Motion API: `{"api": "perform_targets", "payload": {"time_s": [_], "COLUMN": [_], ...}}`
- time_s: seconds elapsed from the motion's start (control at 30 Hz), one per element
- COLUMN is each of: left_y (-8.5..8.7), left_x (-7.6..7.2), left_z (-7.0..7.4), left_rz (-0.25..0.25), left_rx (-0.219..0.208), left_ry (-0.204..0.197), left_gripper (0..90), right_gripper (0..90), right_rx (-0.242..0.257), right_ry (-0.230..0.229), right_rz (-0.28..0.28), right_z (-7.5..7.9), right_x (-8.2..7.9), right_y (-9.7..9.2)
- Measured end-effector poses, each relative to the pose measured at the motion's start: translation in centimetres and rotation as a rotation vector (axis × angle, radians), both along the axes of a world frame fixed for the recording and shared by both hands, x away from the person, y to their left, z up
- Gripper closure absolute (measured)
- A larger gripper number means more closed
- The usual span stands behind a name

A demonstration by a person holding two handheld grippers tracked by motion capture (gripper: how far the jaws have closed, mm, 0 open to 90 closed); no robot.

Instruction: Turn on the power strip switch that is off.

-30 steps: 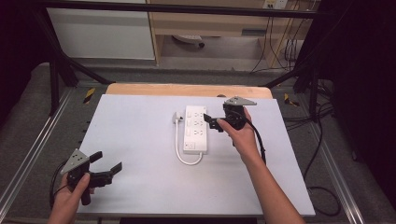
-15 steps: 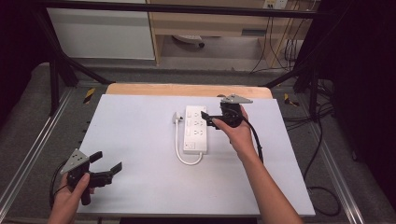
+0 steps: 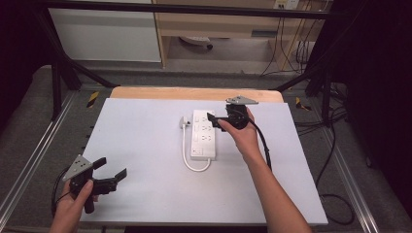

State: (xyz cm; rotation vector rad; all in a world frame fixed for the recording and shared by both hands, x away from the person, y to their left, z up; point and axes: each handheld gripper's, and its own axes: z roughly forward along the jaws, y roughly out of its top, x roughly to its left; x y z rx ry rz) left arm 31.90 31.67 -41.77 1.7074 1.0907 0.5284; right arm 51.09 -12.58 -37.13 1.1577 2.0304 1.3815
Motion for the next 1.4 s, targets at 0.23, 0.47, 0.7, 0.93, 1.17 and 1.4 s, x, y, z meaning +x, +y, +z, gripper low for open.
{"api": "perform_targets", "payload": {"time_s": [0.23, 0.47, 0.7, 0.93, 1.17, 1.4], "left_y": [0.0, 0.0, 0.0, 0.0, 0.1, 0.1], "left_x": [0.0, 0.0, 0.0, 0.0, 0.0, 0.0], "left_z": [0.0, 0.0, 0.0, 0.0, 0.0, 0.0], "left_rz": [-0.002, 0.000, -0.001, -0.003, -0.001, -0.003], "left_rx": [0.000, 0.000, -0.001, 0.007, 0.006, 0.006], "left_ry": [0.000, 0.001, 0.003, 0.000, 0.002, 0.000], "left_gripper": [5.4, 5.4, 5.4, 5.4, 5.4, 5.4], "right_gripper": [14.6, 18.0, 20.2, 26.3, 33.4, 36.8], "right_rx": [-0.001, -0.002, -0.004, -0.011, -0.033, -0.034], "right_ry": [0.006, 0.019, 0.033, 0.038, 0.055, 0.055], "right_rz": [0.000, -0.018, -0.032, -0.024, -0.002, 0.005], "right_z": [-0.4, -1.0, -1.8, -2.5, -2.8, -2.8], "right_x": [0.4, 1.1, 1.7, 2.1, 2.6, 3.0], "right_y": [0.3, 0.3, 0.4, 0.8, 1.7, 2.4]}}
